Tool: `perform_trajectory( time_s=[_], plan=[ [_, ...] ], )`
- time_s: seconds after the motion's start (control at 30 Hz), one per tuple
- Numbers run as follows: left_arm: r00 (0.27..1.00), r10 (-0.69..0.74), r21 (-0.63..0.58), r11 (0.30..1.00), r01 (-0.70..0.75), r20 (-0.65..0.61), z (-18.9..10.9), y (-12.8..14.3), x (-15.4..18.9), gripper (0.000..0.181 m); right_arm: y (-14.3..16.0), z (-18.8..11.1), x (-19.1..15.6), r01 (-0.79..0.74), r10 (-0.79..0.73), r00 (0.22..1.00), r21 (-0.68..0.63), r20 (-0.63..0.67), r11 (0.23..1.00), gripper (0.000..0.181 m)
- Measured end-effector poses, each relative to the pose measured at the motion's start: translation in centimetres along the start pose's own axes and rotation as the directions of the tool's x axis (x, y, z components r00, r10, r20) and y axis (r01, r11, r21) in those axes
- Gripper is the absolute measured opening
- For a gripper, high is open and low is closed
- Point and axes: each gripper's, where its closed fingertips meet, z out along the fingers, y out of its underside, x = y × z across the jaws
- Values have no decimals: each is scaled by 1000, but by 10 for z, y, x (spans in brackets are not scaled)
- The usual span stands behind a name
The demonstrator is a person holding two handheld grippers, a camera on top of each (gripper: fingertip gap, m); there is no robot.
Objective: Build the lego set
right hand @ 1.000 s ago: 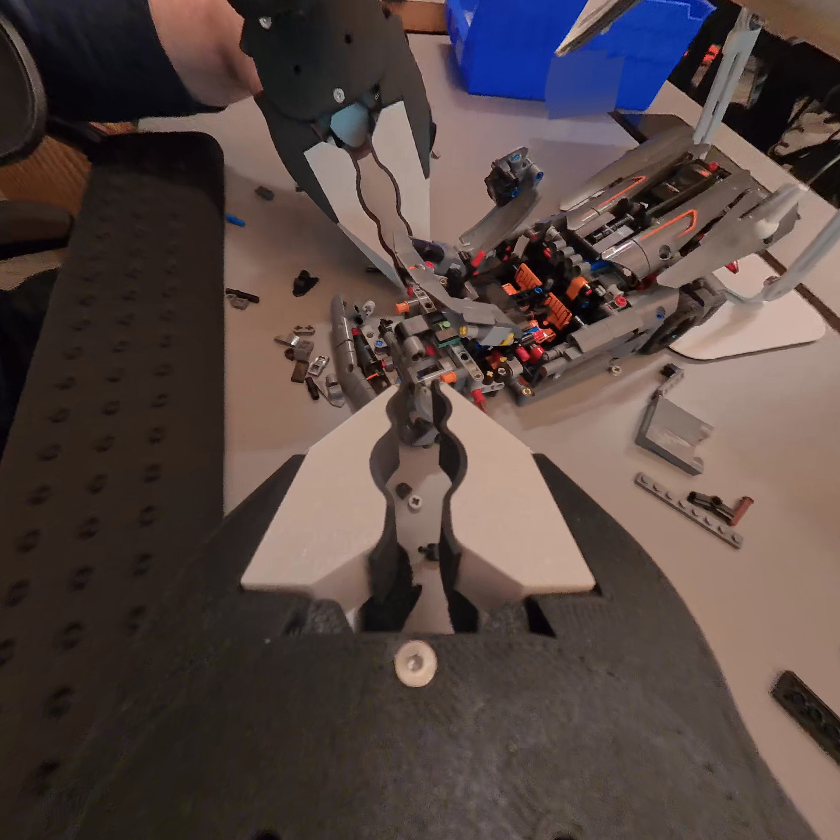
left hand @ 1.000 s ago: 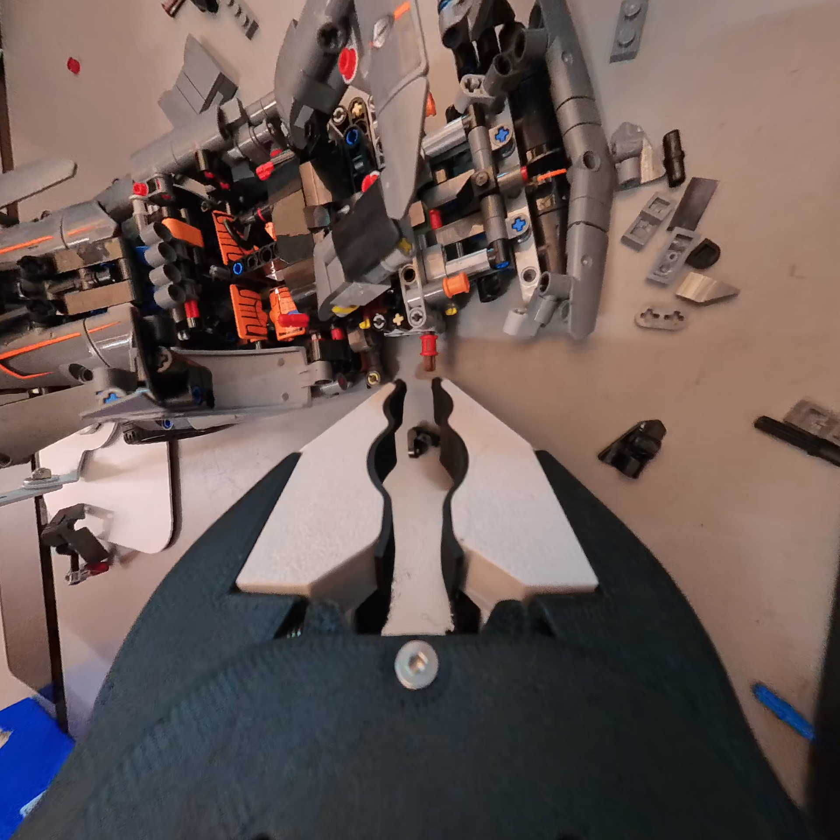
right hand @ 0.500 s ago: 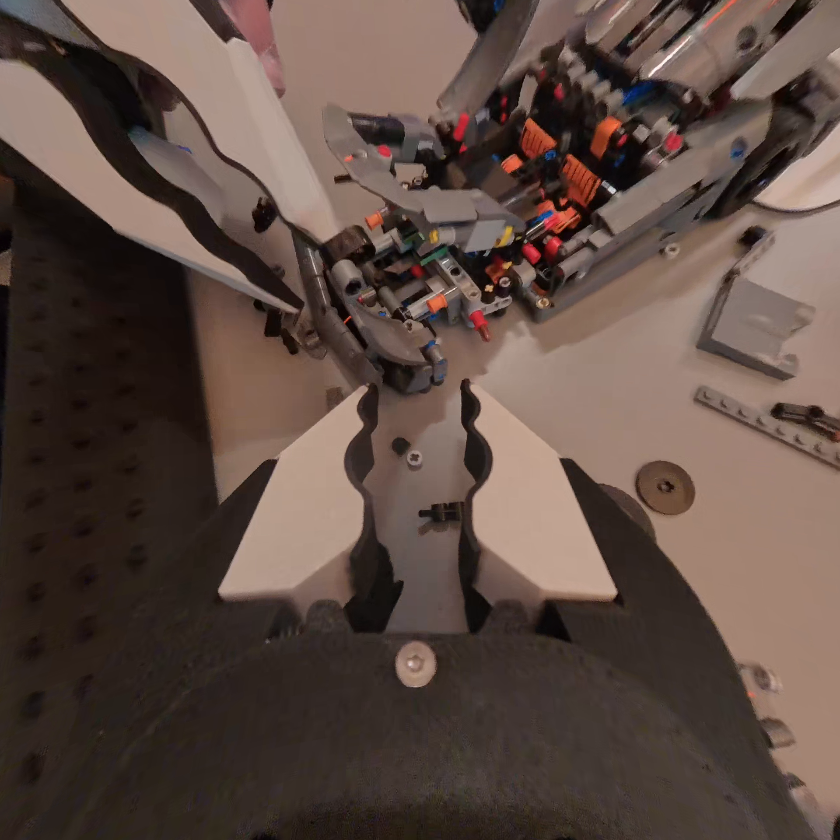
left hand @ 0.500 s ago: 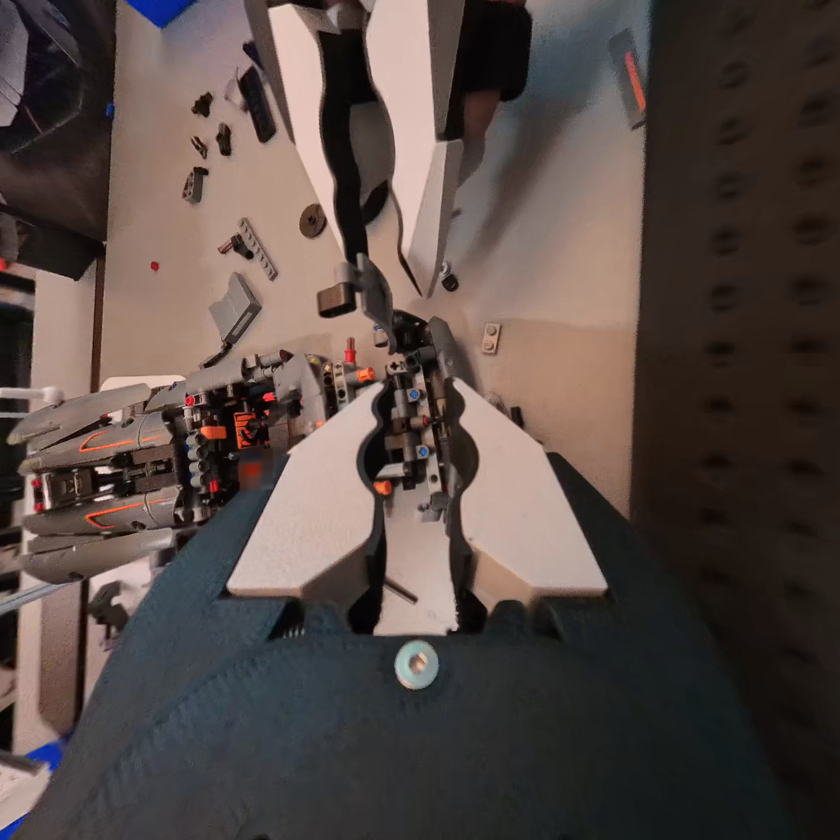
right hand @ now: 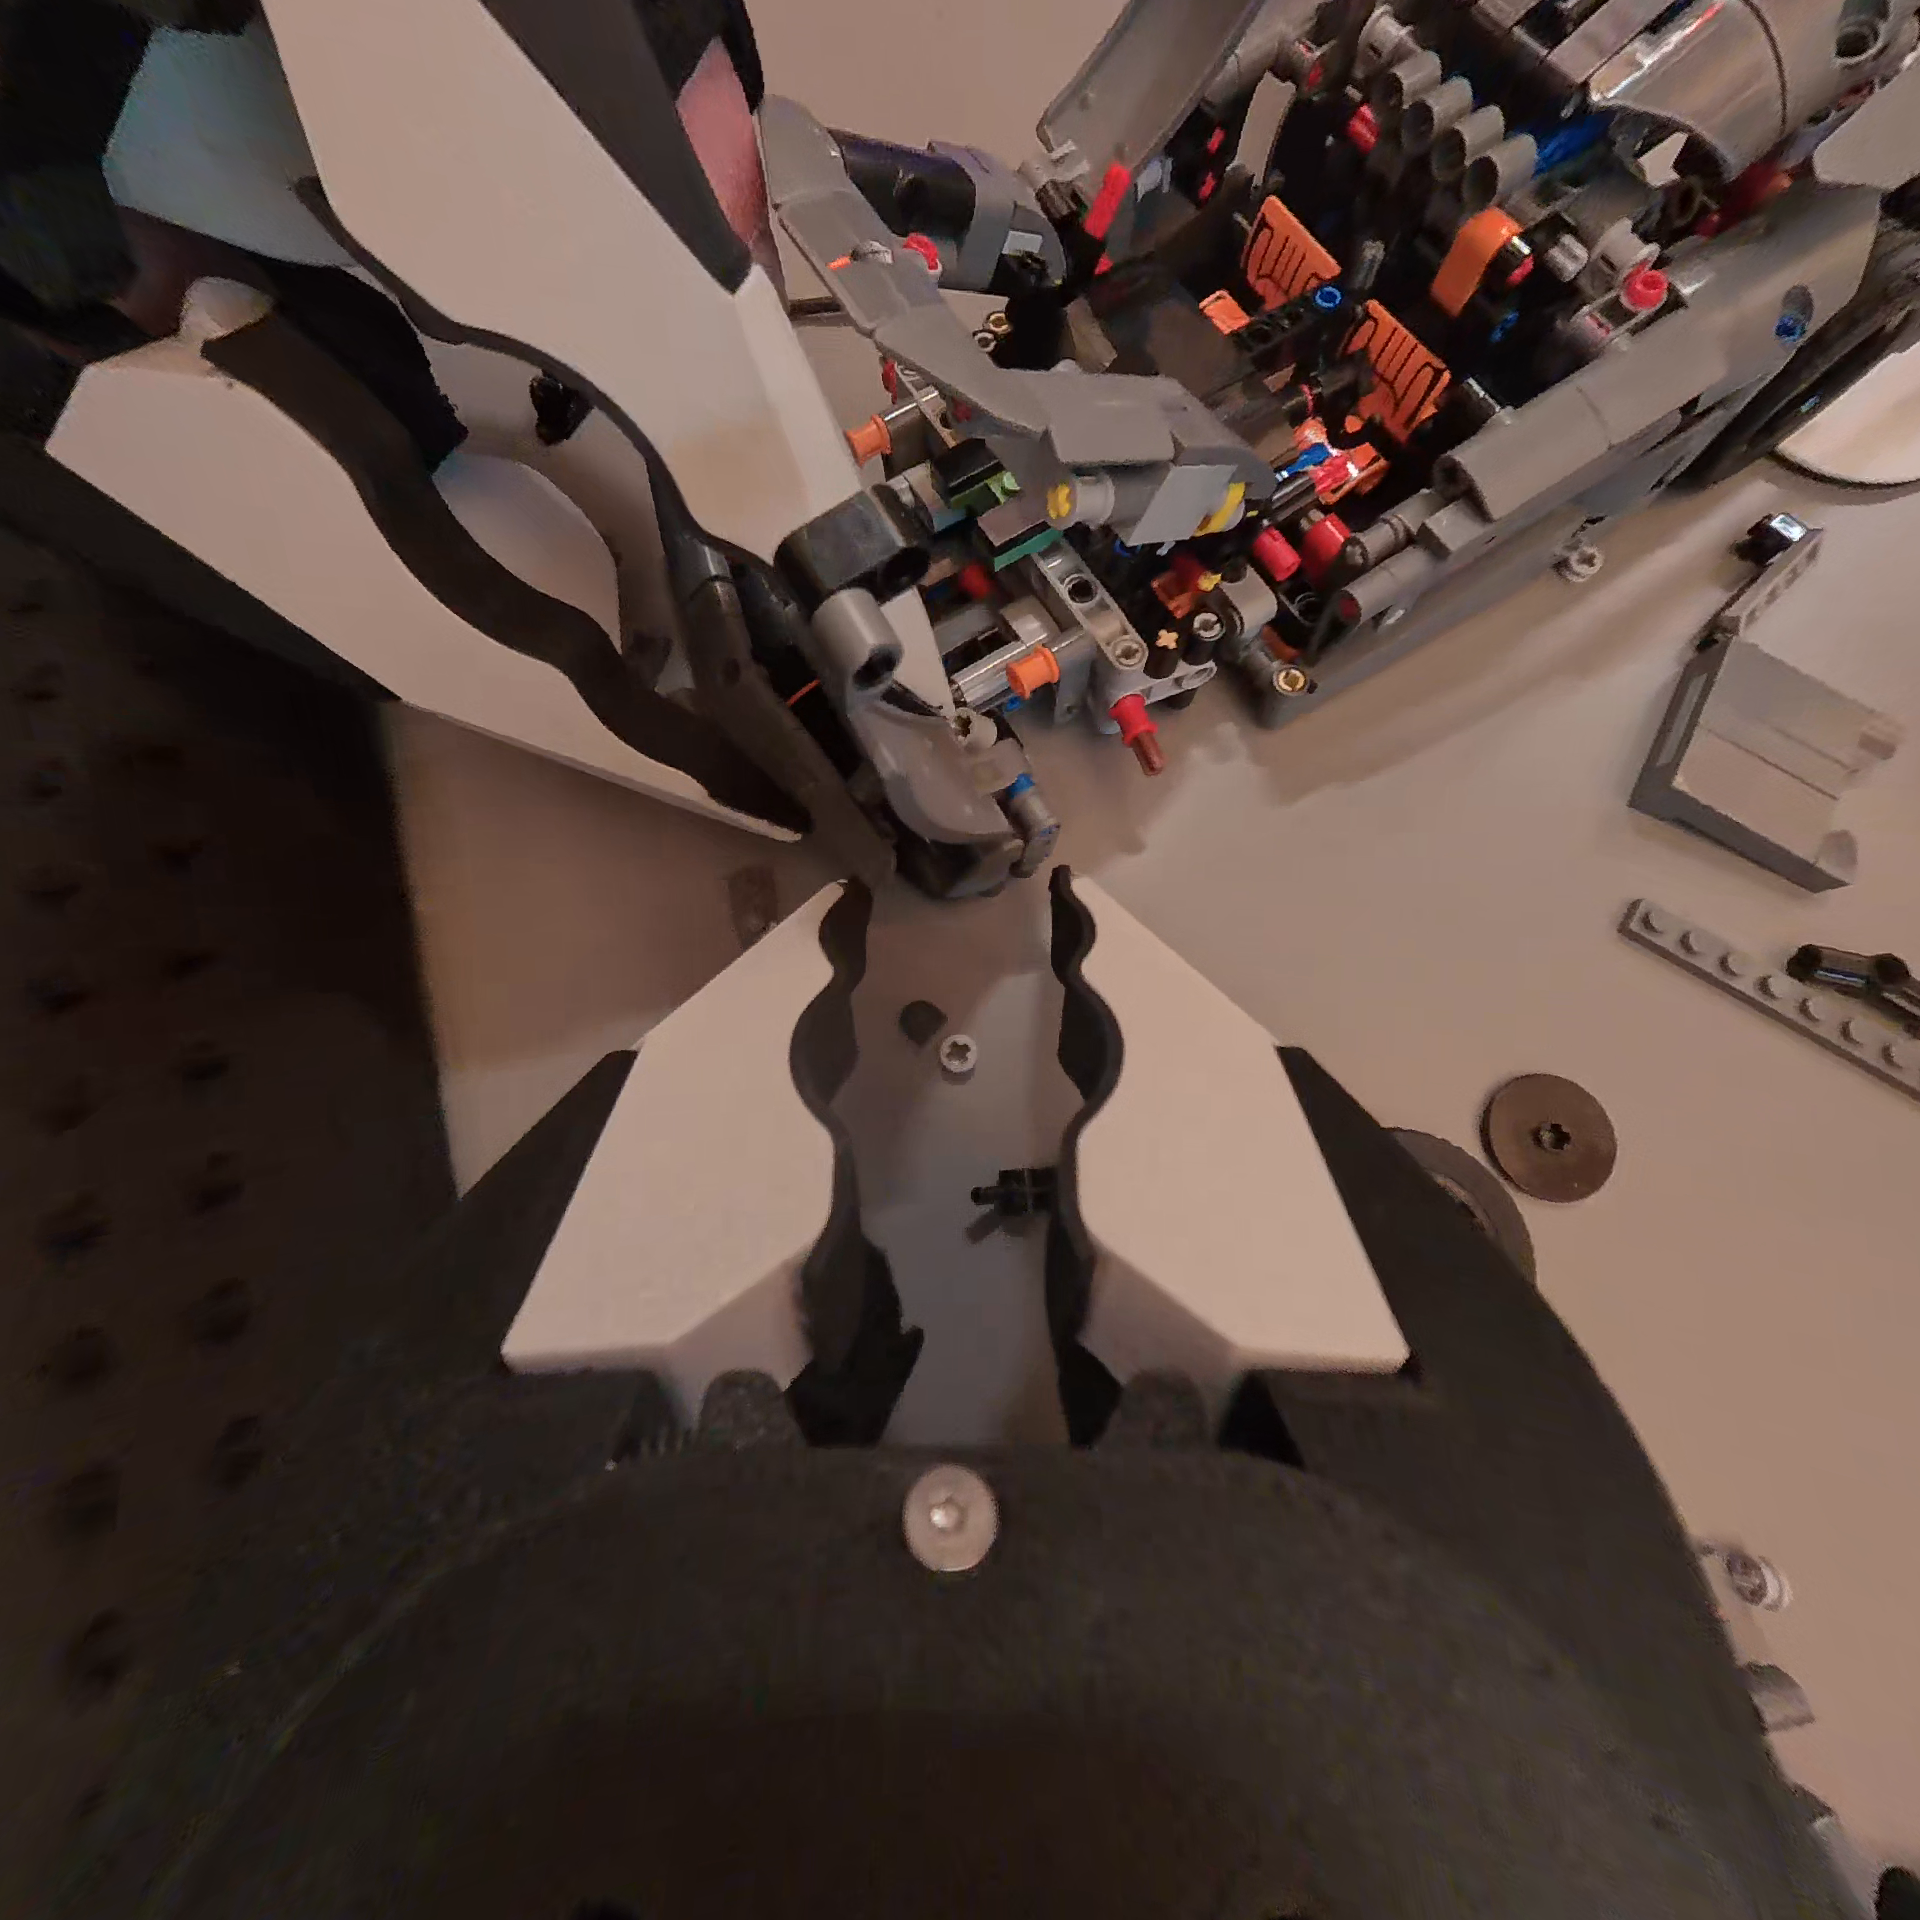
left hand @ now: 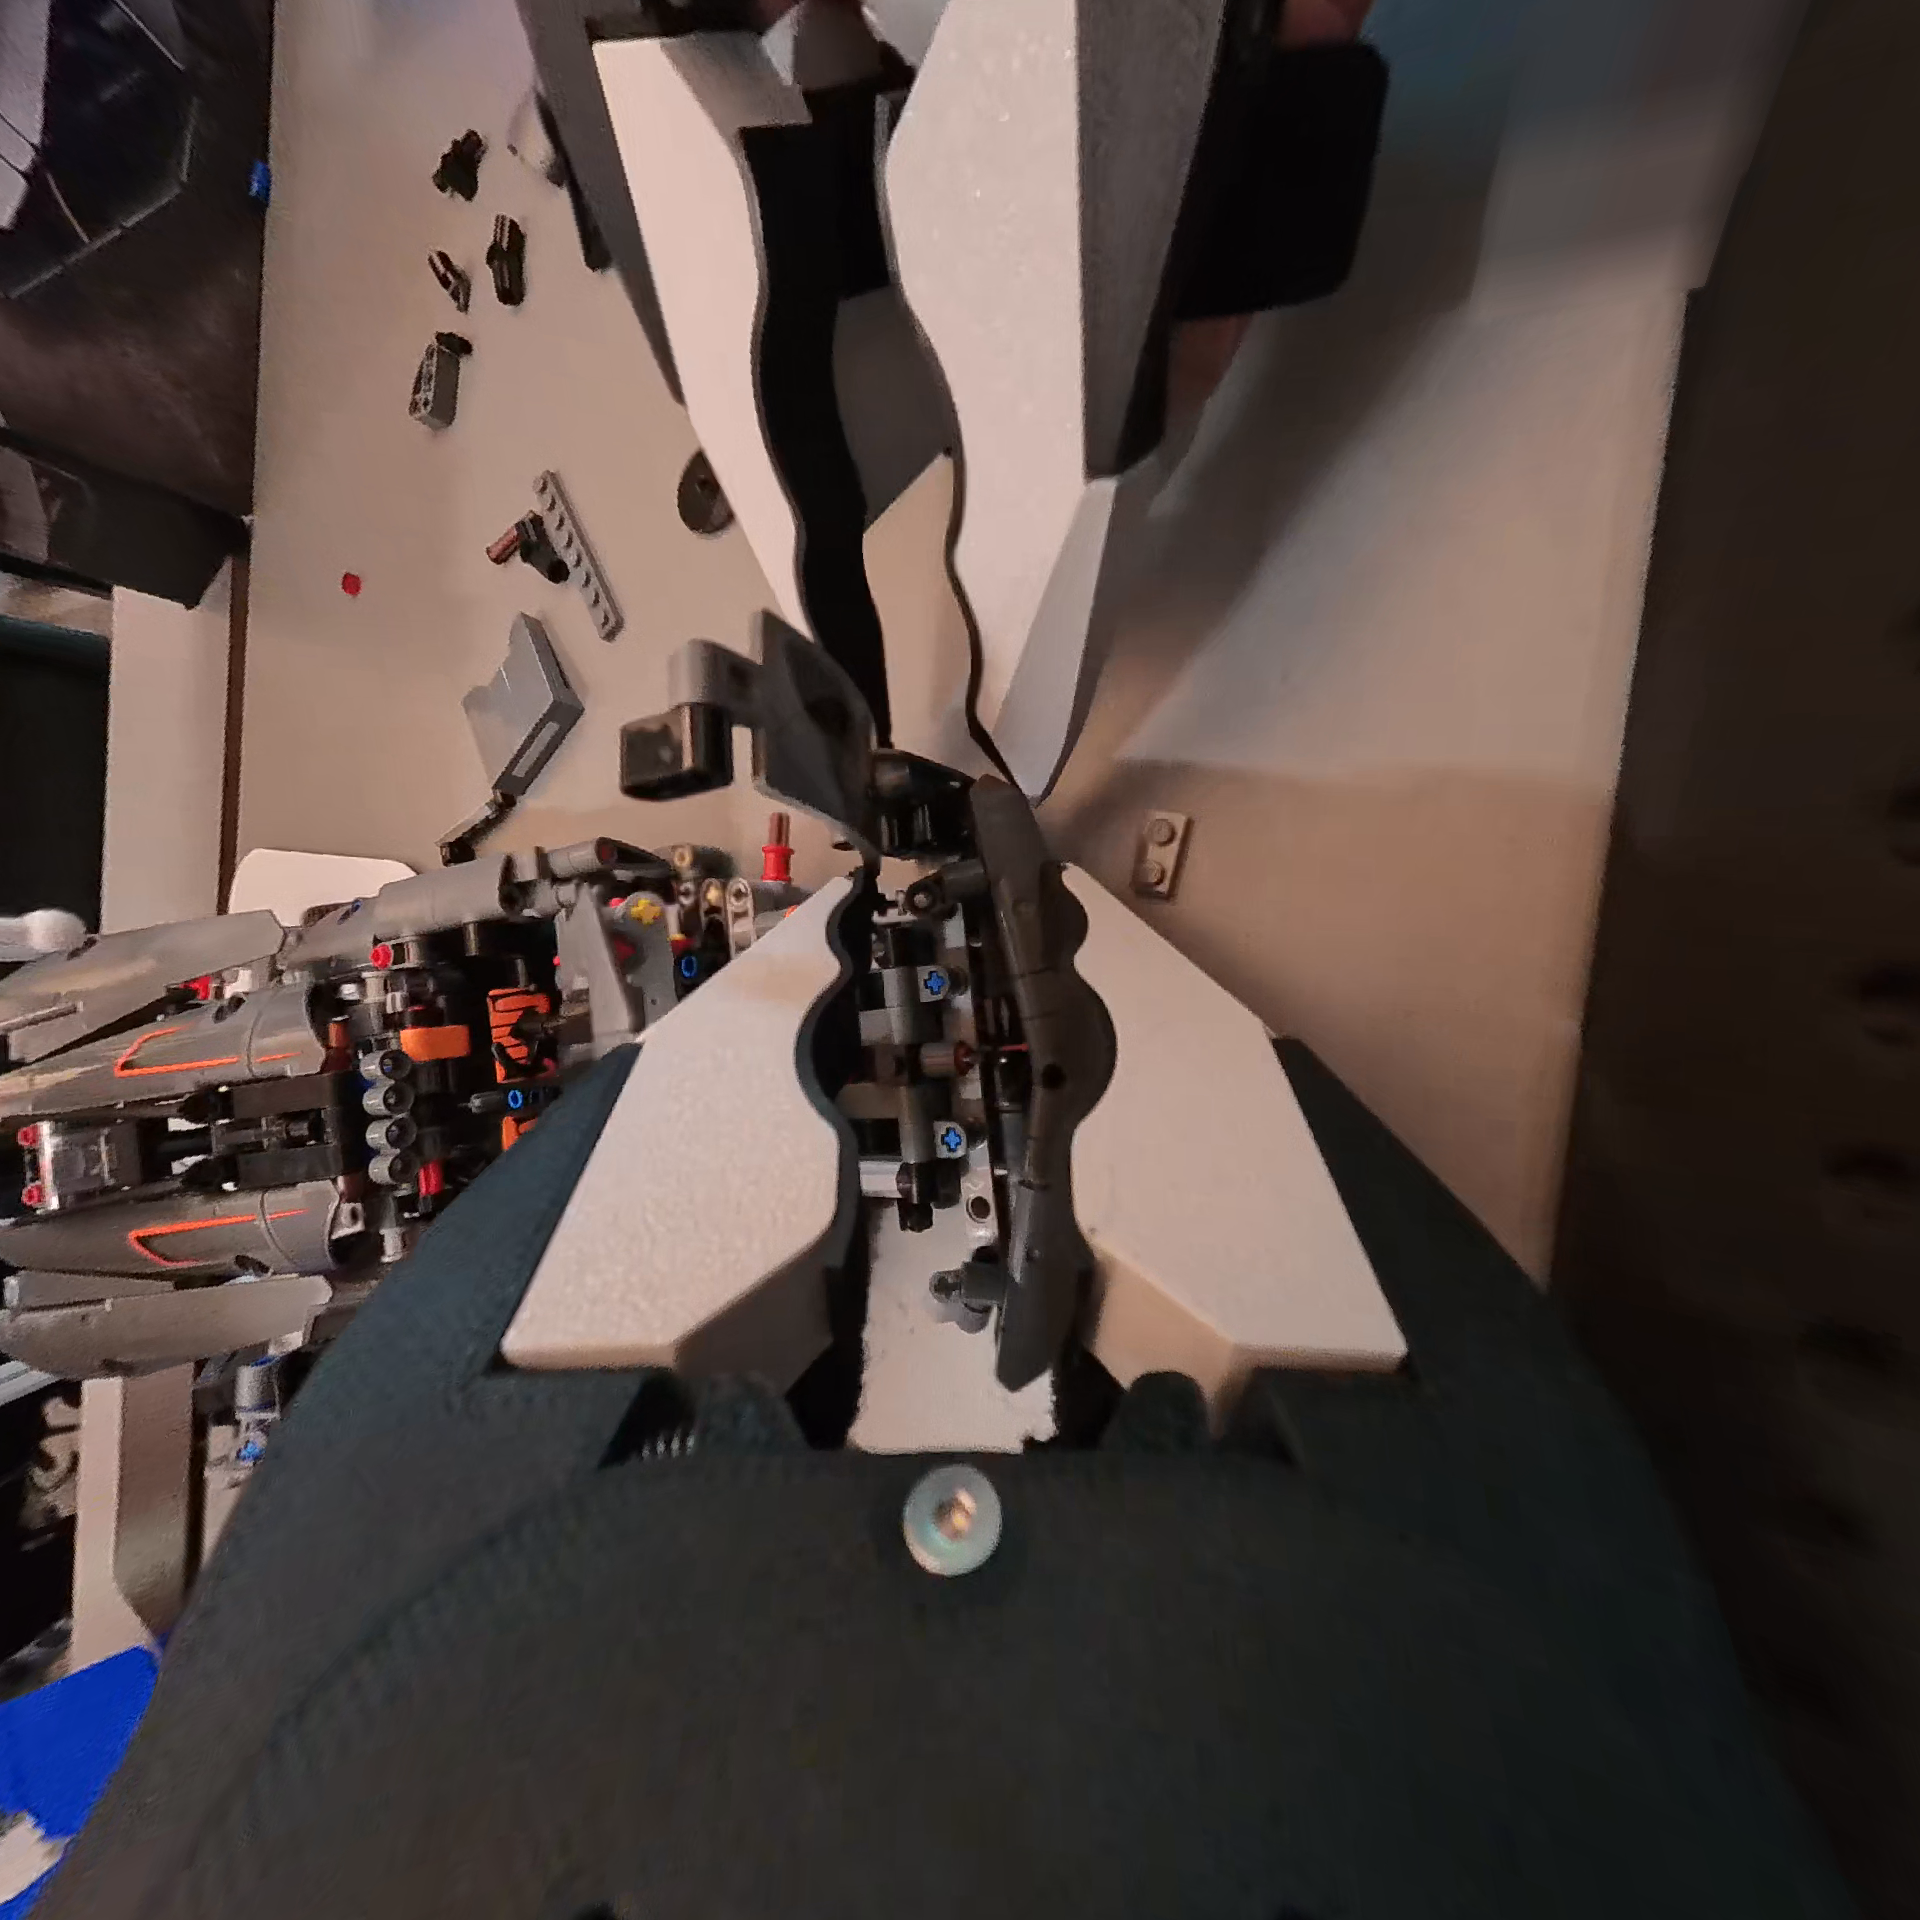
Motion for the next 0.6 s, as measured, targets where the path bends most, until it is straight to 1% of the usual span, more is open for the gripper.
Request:
perform_trajectory(
  time_s=[0.1,0.13,0.17,0.2,0.23,0.33,0.47,0.53,0.6],
  plan=[
    [1000,-3,7,1000,2,24,-1,-1,0,30,0,-2,1,15,-15,1000,2,-15,1000,36],
    [999,1,7,1000,-1,35,-1,-1,0,31,0,-3,0,-4,3,1000,6,1,1000,38],
    [998,4,4,1000,-4,55,-1,-1,-2,37,0,-5,-2,-40,39,999,10,36,999,42],
    [999,10,10,1000,-10,52,-2,-3,-1,46,0,-7,-3,-80,79,995,16,66,997,44],
    [999,12,17,1000,-13,47,-2,-5,1,51,-2,-9,-3,-107,105,991,27,83,994,47],
    [999,15,12,1000,-15,50,-1,-7,5,63,-12,-14,-10,-112,100,987,91,130,990,52],
    [998,-46,-5,999,46,31,5,-1,10,61,-12,-7,-10,-109,98,988,83,122,991,53],
    [997,-67,1,998,67,43,6,-1,8,61,-11,-4,-12,-108,98,987,79,126,991,55],
    [996,-85,13,996,84,42,8,-2,8,58,-12,-3,-13,-97,87,989,82,122,992,53]
  ],
)
